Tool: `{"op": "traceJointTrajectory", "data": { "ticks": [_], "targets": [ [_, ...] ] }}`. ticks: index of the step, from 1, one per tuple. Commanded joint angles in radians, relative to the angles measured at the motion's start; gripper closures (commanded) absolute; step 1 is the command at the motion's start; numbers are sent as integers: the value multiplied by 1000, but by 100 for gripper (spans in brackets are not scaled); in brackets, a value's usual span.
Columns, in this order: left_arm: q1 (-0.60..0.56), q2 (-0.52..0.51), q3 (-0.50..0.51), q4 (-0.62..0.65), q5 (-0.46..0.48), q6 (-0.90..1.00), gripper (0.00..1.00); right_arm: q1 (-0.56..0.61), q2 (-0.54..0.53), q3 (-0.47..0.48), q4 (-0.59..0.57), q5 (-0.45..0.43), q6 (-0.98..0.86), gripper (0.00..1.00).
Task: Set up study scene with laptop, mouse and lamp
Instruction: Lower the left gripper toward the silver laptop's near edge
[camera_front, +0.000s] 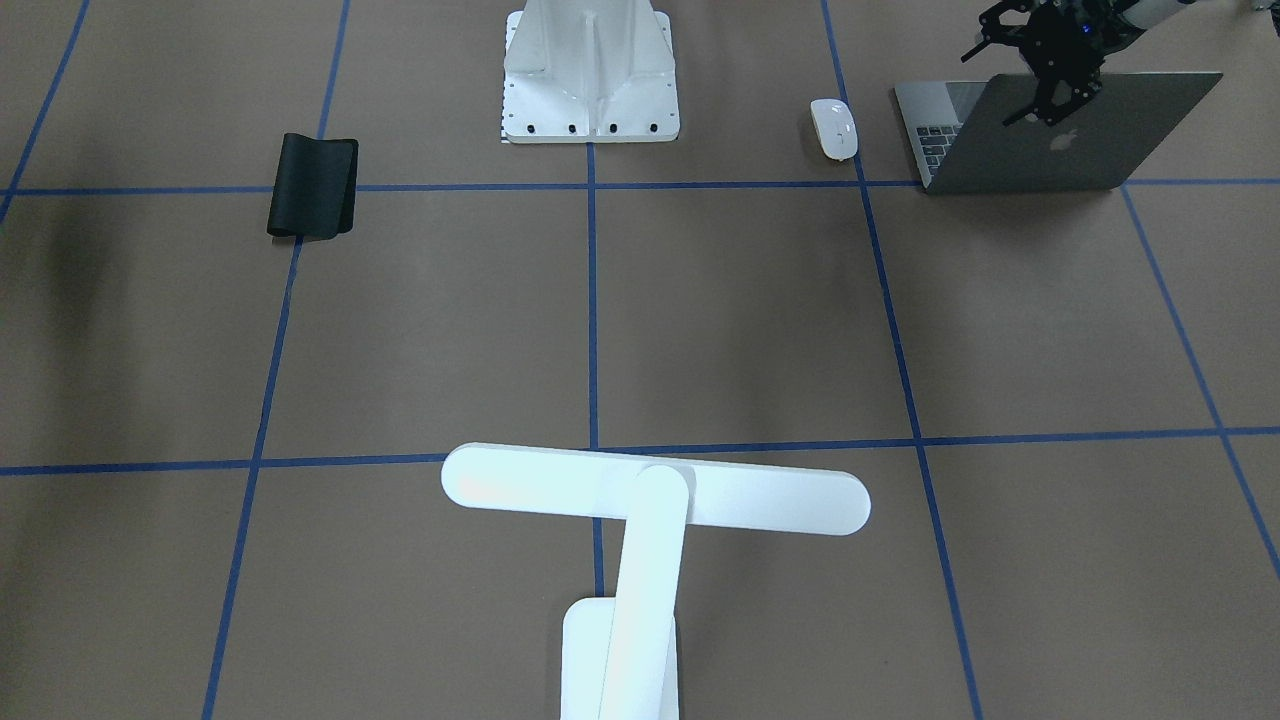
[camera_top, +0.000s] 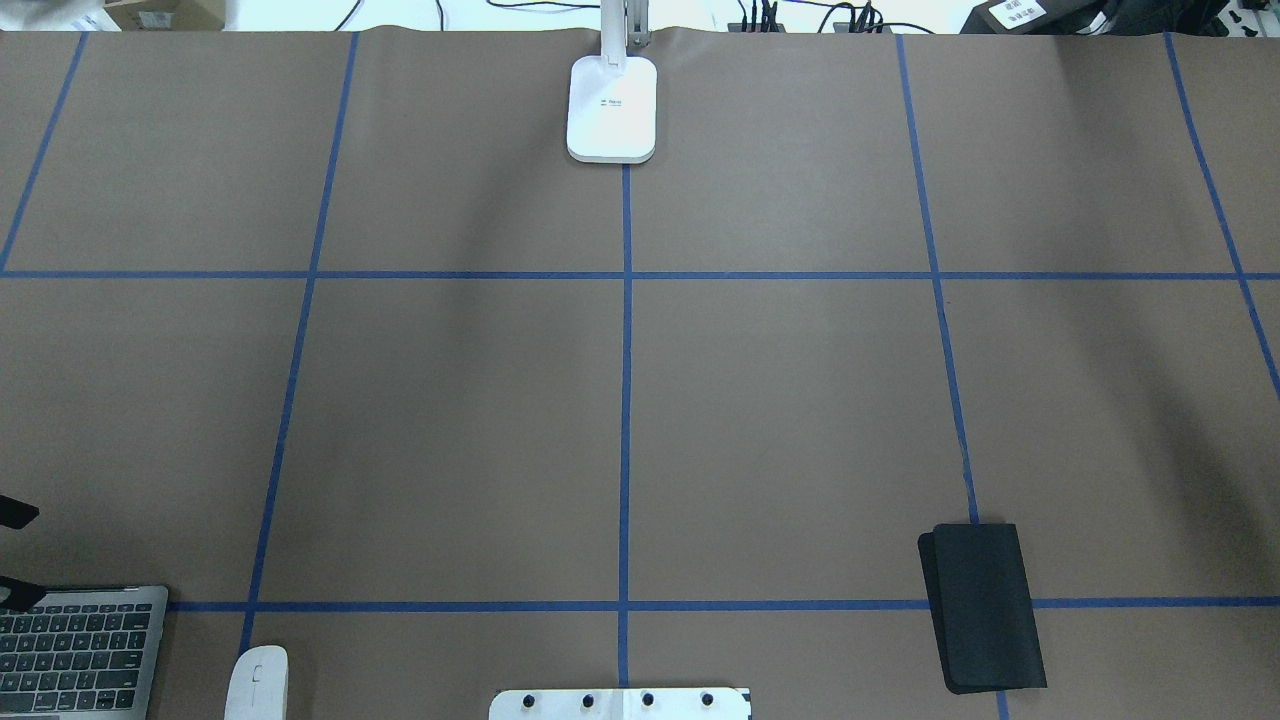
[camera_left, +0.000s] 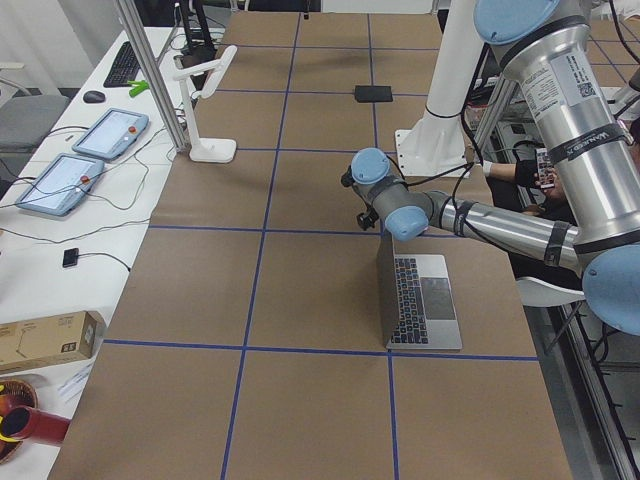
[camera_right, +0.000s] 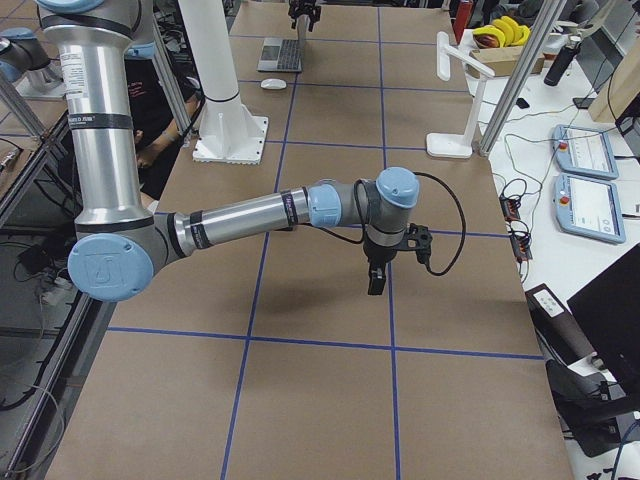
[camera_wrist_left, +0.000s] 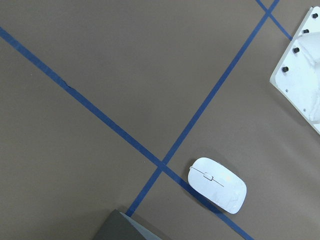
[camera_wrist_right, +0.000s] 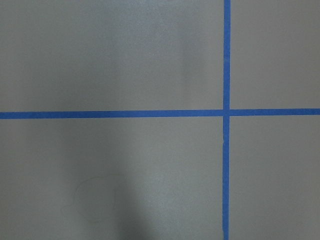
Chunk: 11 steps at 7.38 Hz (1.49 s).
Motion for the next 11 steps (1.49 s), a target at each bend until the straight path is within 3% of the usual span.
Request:
{"op": "traceJointTrajectory", "data": {
  "ticks": [1, 11],
  "targets": [
    [12, 10, 5, -1, -11, -1, 0, -4, 1, 0, 0, -9, 0, 0],
    [17, 74, 28, -39, -3, 251, 5, -4, -2, 0, 28, -10, 2, 0]
  ]
}}
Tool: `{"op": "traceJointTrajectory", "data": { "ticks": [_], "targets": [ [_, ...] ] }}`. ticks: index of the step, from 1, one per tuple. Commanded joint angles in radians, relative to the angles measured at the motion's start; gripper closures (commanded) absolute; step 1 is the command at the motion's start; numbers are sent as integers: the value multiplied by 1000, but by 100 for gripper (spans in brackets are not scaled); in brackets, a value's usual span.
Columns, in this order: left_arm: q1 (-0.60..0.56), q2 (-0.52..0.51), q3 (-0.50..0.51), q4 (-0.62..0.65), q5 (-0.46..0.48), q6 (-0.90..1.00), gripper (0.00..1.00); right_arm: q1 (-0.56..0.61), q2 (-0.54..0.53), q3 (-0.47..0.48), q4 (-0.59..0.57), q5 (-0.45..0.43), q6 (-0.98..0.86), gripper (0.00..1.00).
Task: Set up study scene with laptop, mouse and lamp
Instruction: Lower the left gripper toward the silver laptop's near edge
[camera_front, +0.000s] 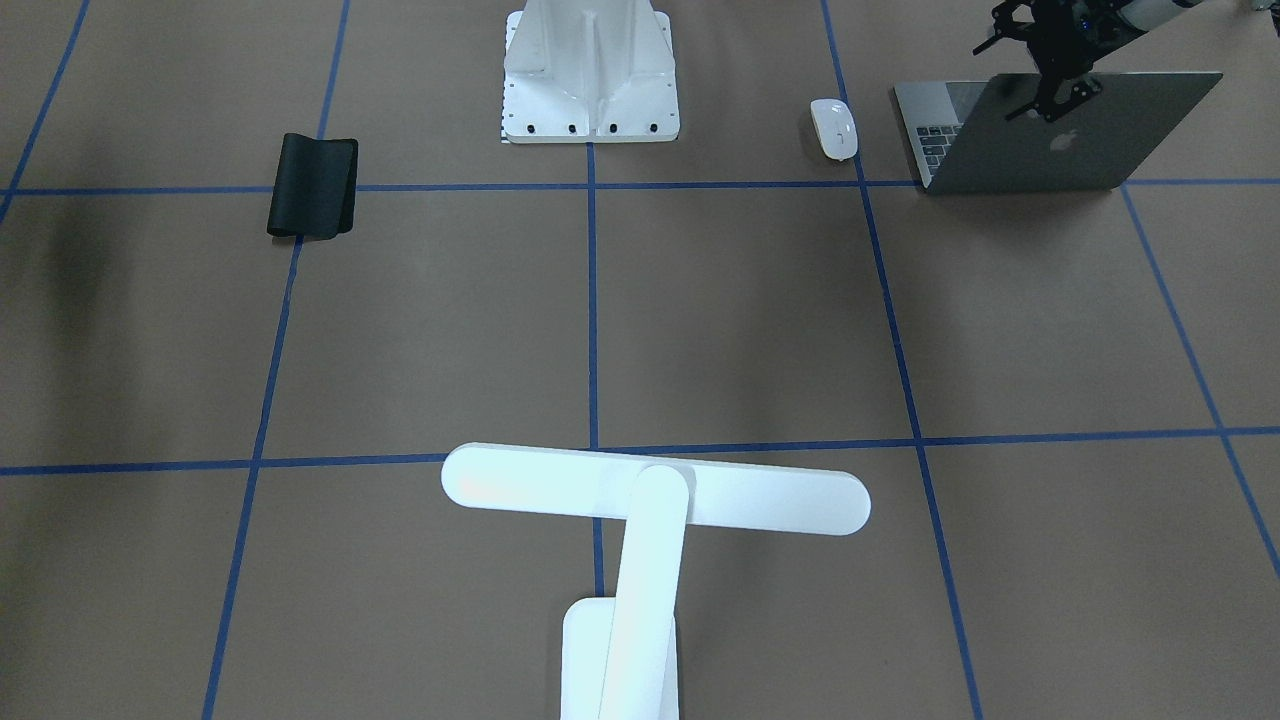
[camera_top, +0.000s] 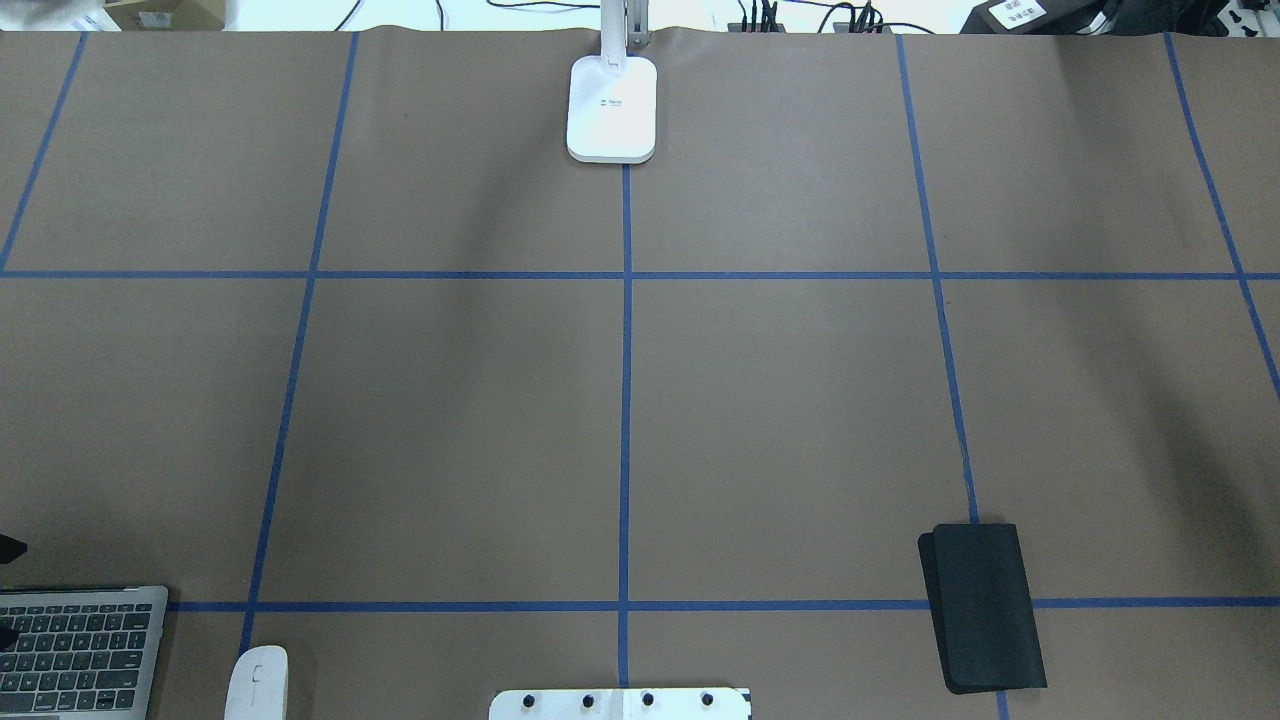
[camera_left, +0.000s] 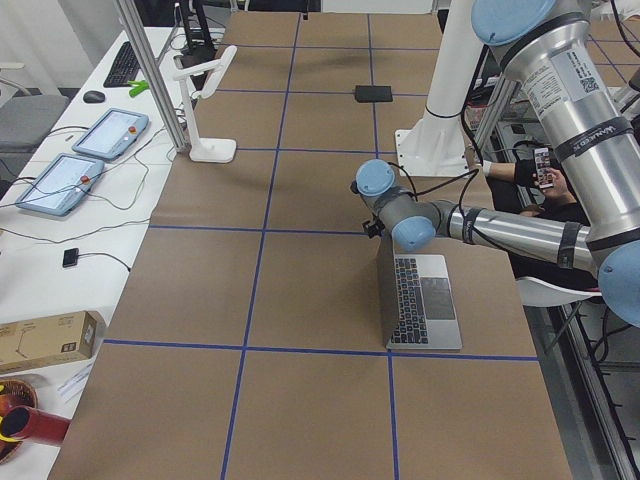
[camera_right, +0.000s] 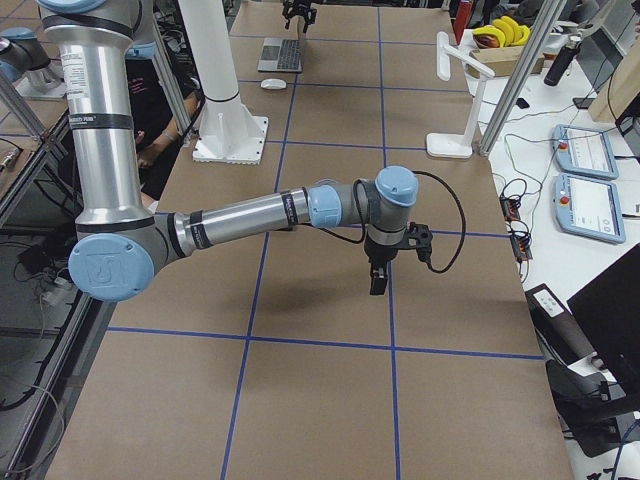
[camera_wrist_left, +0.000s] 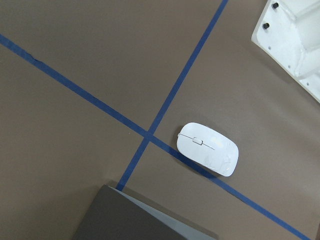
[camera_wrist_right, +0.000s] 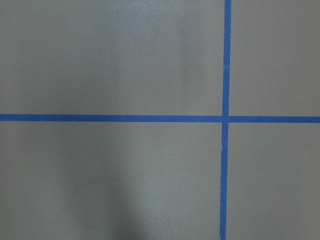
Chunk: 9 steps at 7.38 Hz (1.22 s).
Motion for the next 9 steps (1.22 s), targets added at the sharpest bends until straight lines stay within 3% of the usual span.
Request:
{"op": "traceJointTrajectory", "data": {
  "ticks": [1, 3, 6, 9],
  "targets": [
    [-1, 13, 3, 0, 8, 73, 6, -1, 0, 0, 0, 0, -3, 0],
    [-3, 22, 5, 0, 13, 162, 6, 1, 1, 0, 0, 0, -3, 0],
    [-10, 48, 3, -21, 103, 327, 10, -1, 2, -2, 2, 0, -3, 0],
    [-12, 73, 3, -52, 105, 329, 31, -1, 2, -9, 3, 0, -3, 0]
  ]
}}
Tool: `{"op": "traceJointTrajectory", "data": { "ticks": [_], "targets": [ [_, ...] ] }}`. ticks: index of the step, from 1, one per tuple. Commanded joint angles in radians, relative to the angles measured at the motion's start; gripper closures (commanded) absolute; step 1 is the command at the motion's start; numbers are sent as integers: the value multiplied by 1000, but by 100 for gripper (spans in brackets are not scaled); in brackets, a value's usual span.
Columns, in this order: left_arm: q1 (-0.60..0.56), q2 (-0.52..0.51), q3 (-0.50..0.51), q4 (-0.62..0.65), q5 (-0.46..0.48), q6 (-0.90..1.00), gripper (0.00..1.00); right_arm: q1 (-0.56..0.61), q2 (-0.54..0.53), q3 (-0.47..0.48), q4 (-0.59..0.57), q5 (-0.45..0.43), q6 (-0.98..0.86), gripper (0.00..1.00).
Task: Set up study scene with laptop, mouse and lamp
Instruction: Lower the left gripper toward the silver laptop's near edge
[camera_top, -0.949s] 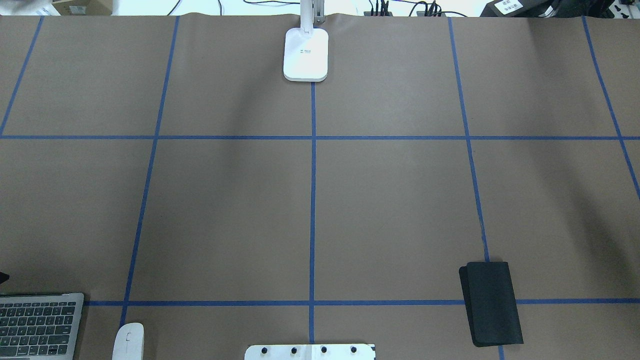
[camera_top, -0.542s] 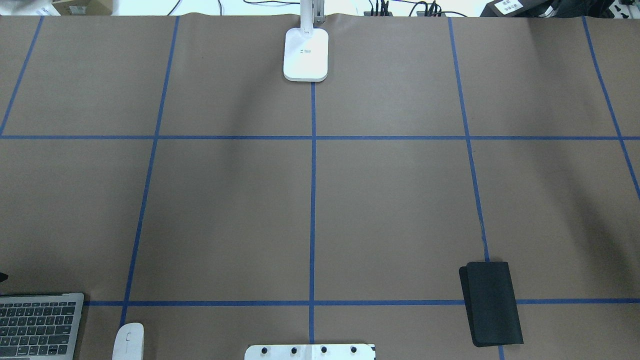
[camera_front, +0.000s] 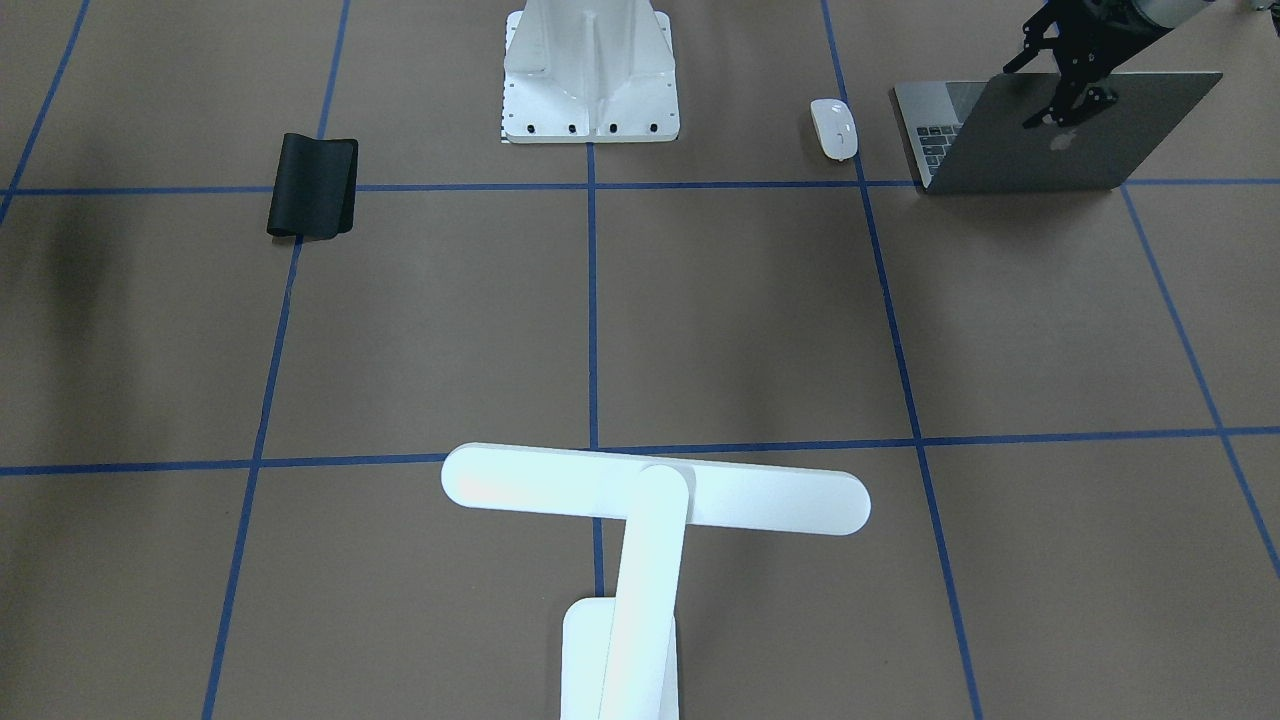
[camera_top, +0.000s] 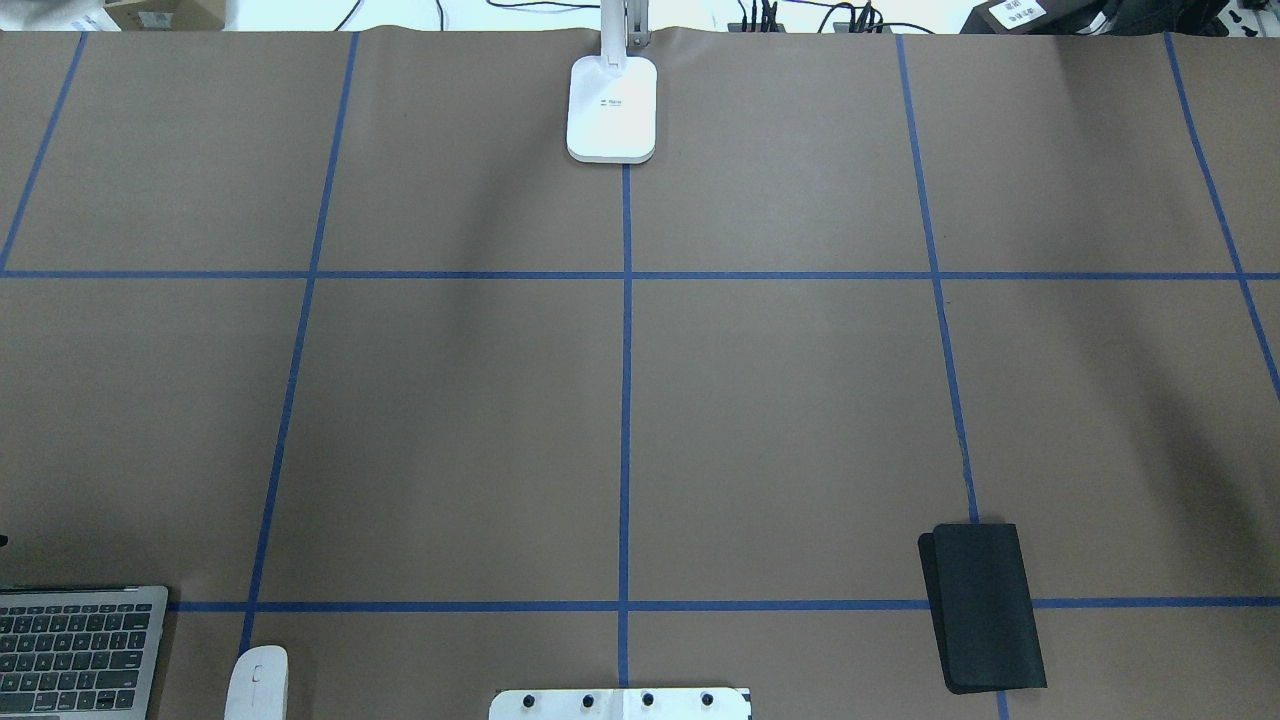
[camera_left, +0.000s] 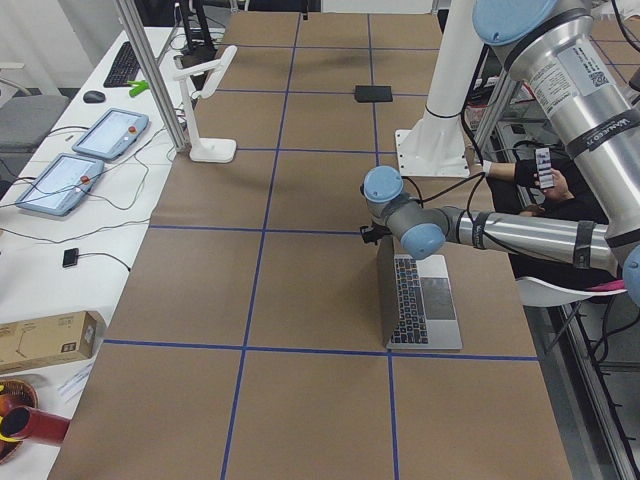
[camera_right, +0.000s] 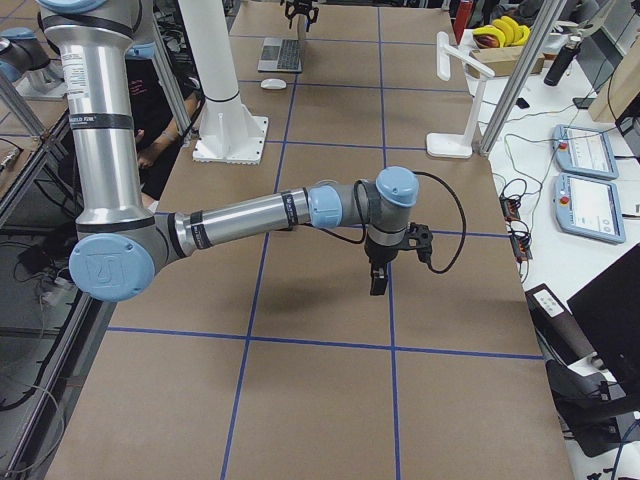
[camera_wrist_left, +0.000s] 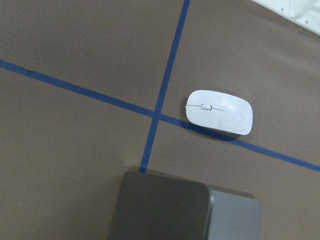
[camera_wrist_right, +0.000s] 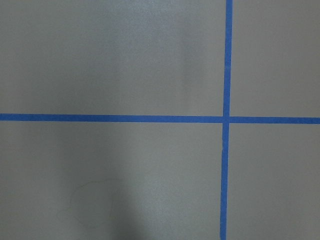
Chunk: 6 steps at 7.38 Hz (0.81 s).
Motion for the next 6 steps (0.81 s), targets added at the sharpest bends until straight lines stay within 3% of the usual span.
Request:
{"op": "traceJointTrajectory", "data": {
  "ticks": [1, 6],
  "targets": [
    [-1, 36, 1, -35, 26, 12, 34, 0, 0, -2, 1, 0, 0, 0],
    [-1, 61, 1, -51, 72, 58, 46, -3, 0, -2, 1, 0, 0, 0]
  ]
}}
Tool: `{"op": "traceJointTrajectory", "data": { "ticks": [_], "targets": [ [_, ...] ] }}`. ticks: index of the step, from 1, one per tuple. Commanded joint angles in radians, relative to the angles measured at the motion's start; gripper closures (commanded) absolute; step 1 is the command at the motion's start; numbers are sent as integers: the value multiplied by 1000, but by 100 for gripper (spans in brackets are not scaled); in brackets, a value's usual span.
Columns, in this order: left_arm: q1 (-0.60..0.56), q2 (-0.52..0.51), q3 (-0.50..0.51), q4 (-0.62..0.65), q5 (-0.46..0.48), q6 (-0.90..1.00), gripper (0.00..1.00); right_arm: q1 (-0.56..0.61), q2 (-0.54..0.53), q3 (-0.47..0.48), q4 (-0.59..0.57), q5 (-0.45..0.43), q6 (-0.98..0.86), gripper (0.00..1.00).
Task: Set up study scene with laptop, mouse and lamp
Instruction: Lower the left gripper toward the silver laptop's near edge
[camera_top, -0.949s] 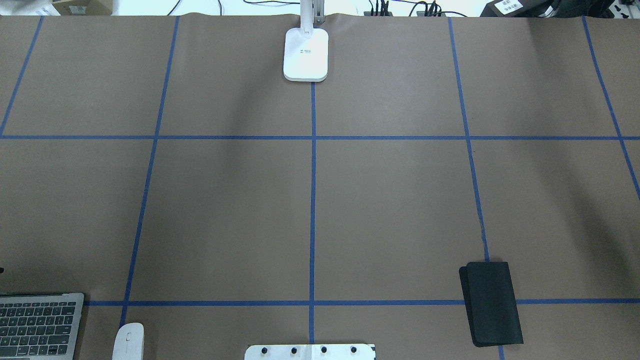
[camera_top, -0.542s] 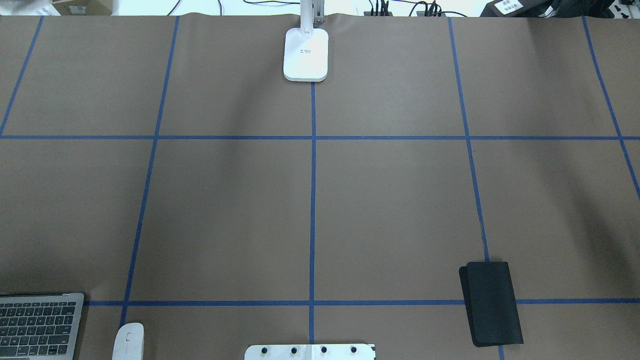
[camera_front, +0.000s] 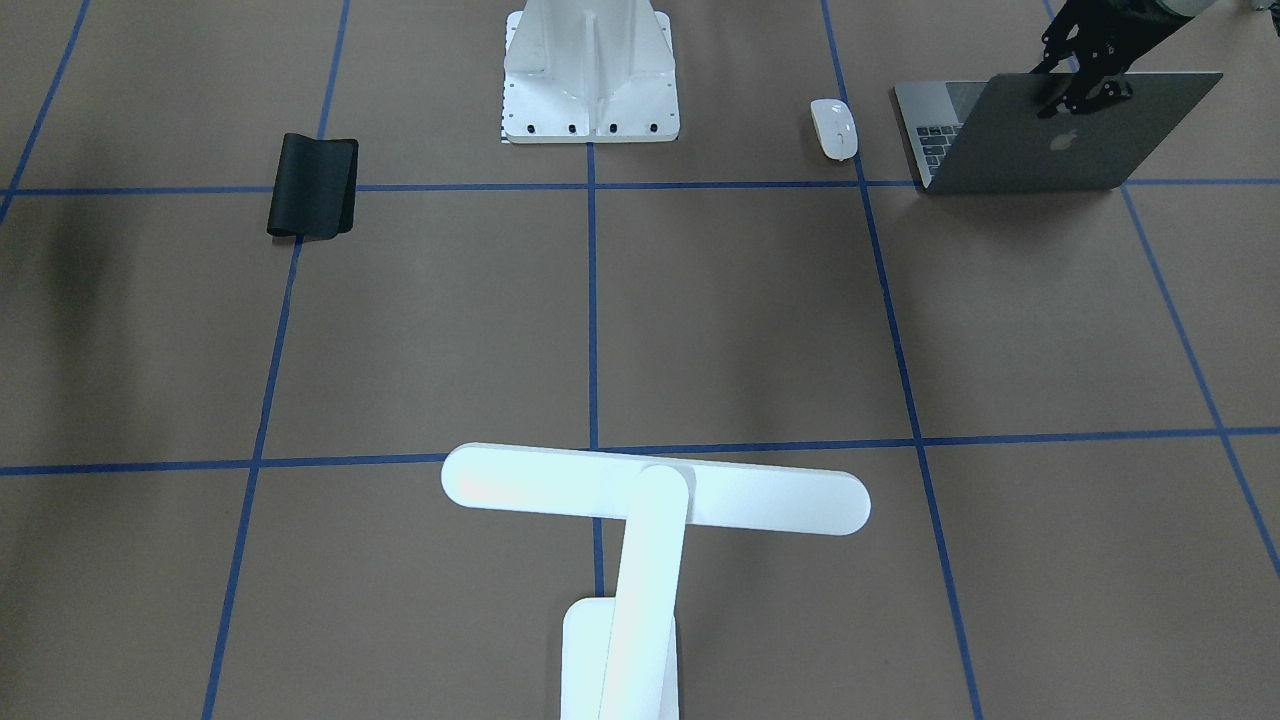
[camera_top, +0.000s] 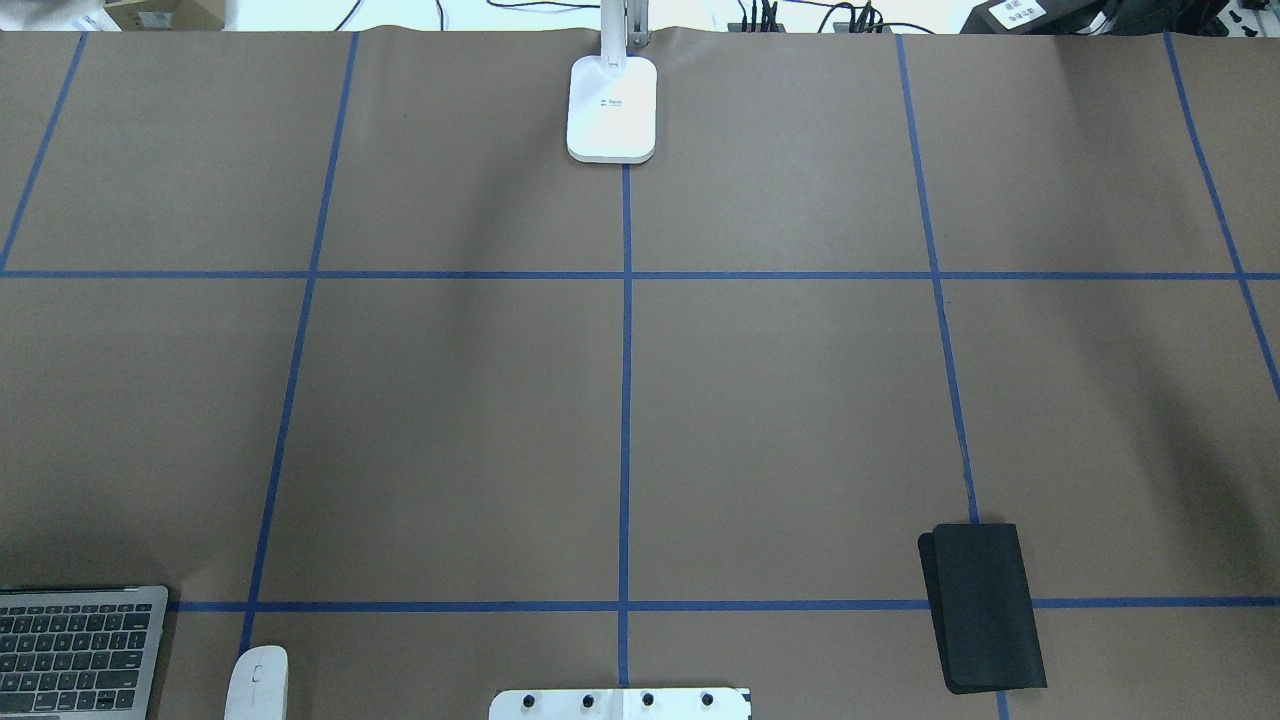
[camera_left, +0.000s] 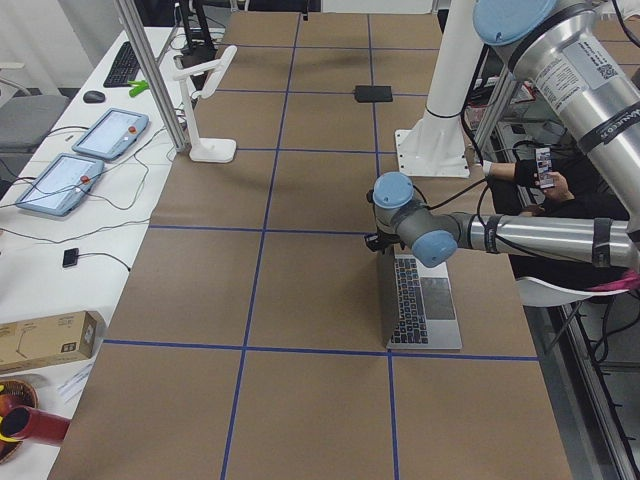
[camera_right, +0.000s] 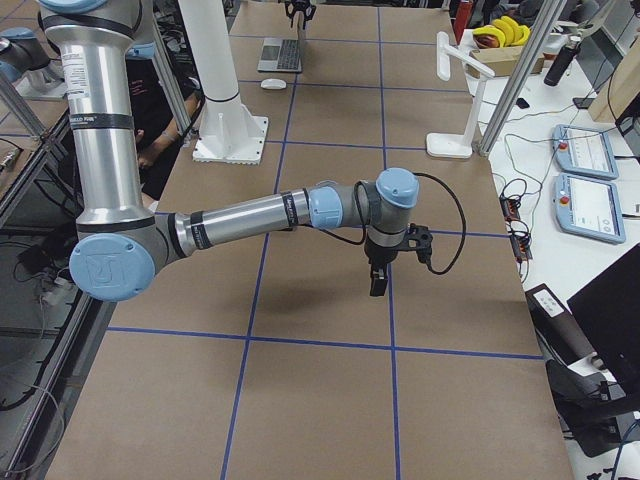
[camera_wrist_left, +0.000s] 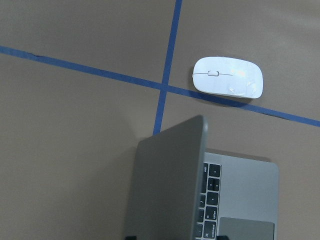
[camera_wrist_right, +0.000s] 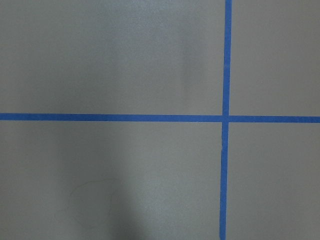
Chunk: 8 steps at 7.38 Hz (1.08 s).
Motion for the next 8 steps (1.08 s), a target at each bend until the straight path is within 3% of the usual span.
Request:
{"op": "traceJointTrajectory", "data": {
  "ticks": [1, 3, 5, 7, 8],
  "targets": [
    [-2, 1, 0, -10, 22, 51, 46, 0, 0, -2, 0, 0, 0, 0],
    [0, 0, -2, -10, 22, 53, 48, 0, 2, -8, 0, 0, 0, 0],
    [-3, 1, 0, -10, 22, 53, 57, -2, 2, -8, 0, 0, 0, 0],
    [-5, 0, 0, -11, 20, 54, 77, -2, 0, -8, 0, 0, 0, 0],
    [-6, 1, 1, -22, 20, 55, 82, -2, 0, -9, 0, 0, 0, 0]
  ]
}}
